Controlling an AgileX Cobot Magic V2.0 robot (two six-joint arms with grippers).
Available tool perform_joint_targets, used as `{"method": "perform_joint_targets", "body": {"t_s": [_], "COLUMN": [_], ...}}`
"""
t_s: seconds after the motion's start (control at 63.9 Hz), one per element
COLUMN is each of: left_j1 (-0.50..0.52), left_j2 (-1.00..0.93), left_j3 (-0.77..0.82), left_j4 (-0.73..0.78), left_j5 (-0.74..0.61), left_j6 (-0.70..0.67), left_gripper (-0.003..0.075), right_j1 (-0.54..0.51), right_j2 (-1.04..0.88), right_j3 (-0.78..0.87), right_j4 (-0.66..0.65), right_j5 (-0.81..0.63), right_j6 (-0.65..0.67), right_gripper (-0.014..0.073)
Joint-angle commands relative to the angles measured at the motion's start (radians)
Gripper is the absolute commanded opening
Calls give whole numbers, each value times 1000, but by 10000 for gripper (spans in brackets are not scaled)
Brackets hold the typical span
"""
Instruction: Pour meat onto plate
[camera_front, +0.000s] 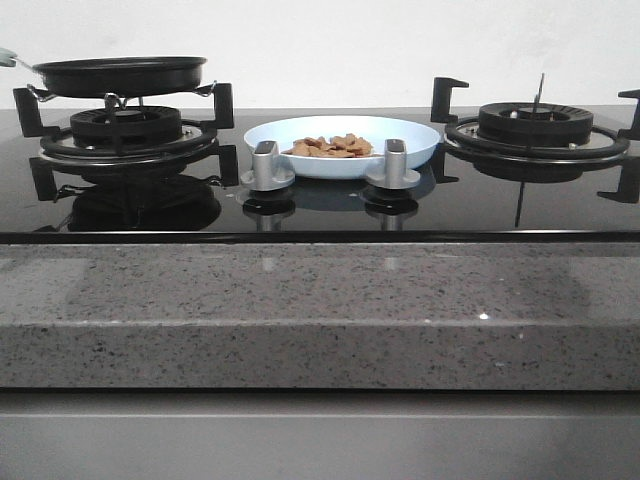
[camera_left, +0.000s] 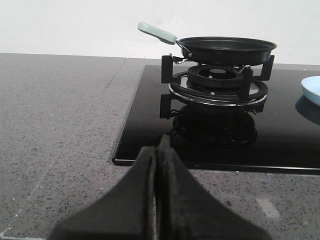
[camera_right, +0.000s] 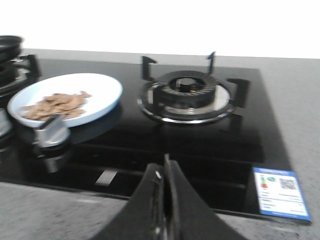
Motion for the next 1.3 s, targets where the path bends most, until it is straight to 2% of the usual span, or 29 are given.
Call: {"method": "perform_joint_targets", "body": {"t_s": [0.0,0.203,0.376,0.563,1.283], "left_j1": [0,0,0,0,0], "left_j2": [-16,-16,-16,-16,-16], "left_j3": [7,7,7,7,7], "left_j4": [-7,-7,-7,-7,-7], "left_j5": [-91,-91,-91,-91,-91], "left_j6": [-9,-9,-9,-9,-9], "left_gripper": [-20,-20,-20,-20,-20], "right_j1": [-58,-85,-85,-85,-85], "right_j2": [-45,-197,-257,-257,-257], "right_j3": [73,219,277,277,277], "right_j4": [3,3,3,3,3], "right_j5": [-213,-197,-149,-93,-99], "right_j6": [-10,-10,-10,-10,-10], "right_gripper": [-60,-60,-60,-60,-60]}}
